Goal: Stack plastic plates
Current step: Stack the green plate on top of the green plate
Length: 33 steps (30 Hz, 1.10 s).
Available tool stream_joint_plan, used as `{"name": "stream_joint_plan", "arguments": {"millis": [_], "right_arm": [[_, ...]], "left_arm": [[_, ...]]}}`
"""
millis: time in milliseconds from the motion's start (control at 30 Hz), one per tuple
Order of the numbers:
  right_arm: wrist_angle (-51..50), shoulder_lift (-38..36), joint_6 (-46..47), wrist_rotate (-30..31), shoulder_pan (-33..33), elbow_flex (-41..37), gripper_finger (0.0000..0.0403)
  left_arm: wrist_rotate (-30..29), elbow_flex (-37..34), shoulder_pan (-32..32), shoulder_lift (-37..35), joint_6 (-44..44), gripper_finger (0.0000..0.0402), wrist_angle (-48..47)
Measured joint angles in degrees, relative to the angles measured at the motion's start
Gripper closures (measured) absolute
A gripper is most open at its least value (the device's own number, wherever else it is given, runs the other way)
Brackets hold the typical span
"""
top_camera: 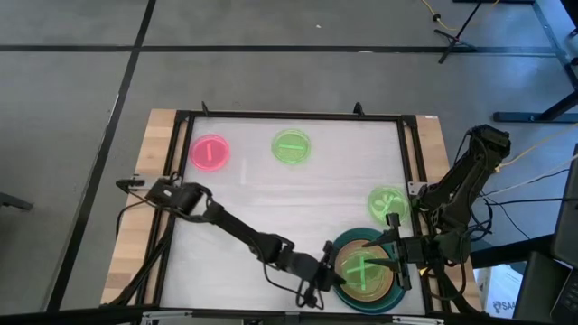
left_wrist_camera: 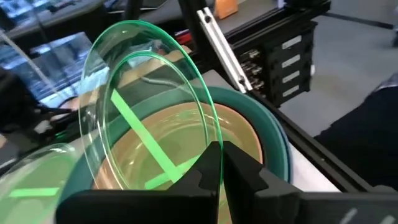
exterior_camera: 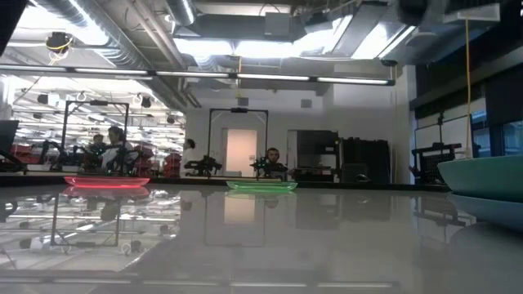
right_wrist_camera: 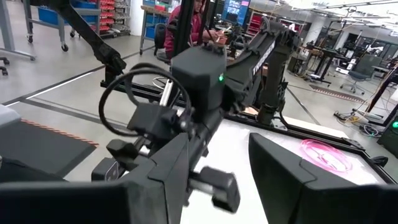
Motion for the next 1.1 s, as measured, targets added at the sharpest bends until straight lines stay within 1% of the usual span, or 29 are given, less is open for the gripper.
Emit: {"name": "stream_joint_plan", "arguments": {"millis": [67,133,267,400,467,533,567,633,700,767,833,867,933,1000,1100], "right_arm": [[-0.02,0.0,0.05,0.01,0.0,0.0,0.0242],[-0.04,0.0,0.14,0.01,0.0,0.0,0.0242],[-0.08,0.0,1.14,0.01,0.0,0.0,0.0242],[-0.91,0.0,2.05,0.35,0.0,0.0,0.0242],[-2.5,0.0,4.4,2.05,0.0,0.01,0.0242],[-5.06,0.0,7.74,5.0,0.0,0.02,0.0242],[-6.52,0.0,9.42,6.94,0.0,0.02,0.0242],[-9.73,0.0,13.12,10.67,-0.18,0.04,0.0242],[-12.89,0.0,17.15,12.41,-1.42,0.04,0.0242],[-16.79,0.0,22.51,11.72,-3.73,0.04,0.0242],[-20.68,0.0,28.1,8.2,-6.87,0.04,0.0242],[-22.82,0.0,30.97,5.65,-8.79,0.04,0.0242],[-27.23,0.02,36.57,0.61,-13.06,0.04,0.0242],[-30.87,0.0,41.53,-3.71,-16.9,0.04,0.0242],[-35.4,0.01,47.52,-10.09,-22.18,0.04,0.0242]], "left_arm": [[2.07,0.91,0.5,0.93,-0.14,0.0393,0.04],[2.61,0.93,0.85,1.08,-0.83,0.0383,-0.17],[2.42,1.02,1.14,1.04,-3.41,0.0343,-2.59],[0.21,1.0,0.8,-0.65,-5.06,0.0305,-9.43],[-3.11,1.02,0.29,-2.37,-6.22,0.0298,-15.5],[-6.16,0.78,-0.4,-4.33,-6.69,0.0297,-20.46],[-6.92,0.22,-0.81,-5.27,-6.73,0.0298,-21.82],[-7.06,-2.43,-1.36,-7.25,-6.39,0.0299,-21.06],[-7.18,-7.3,-1.79,-10.09,-5.5,0.0299,-18.14],[-6.97,-14.44,-1.6,-13.03,-5.71,0.0298,-10.18],[-6.92,-22.88,-0.8,-16.04,-6.4,0.0298,-0.76],[-6.85,-26.69,-0.45,-17.21,-7.04,0.0298,4.95],[-7.69,-34.29,-0.11,-19.85,-9.43,0.0298,13.11],[-7.71,-40.24,-0.02,-21.39,-12.05,0.0298,22.64],[-8.37,-47.62,-0.67,-23.02,-14.11,0.0298,33.53]]}}
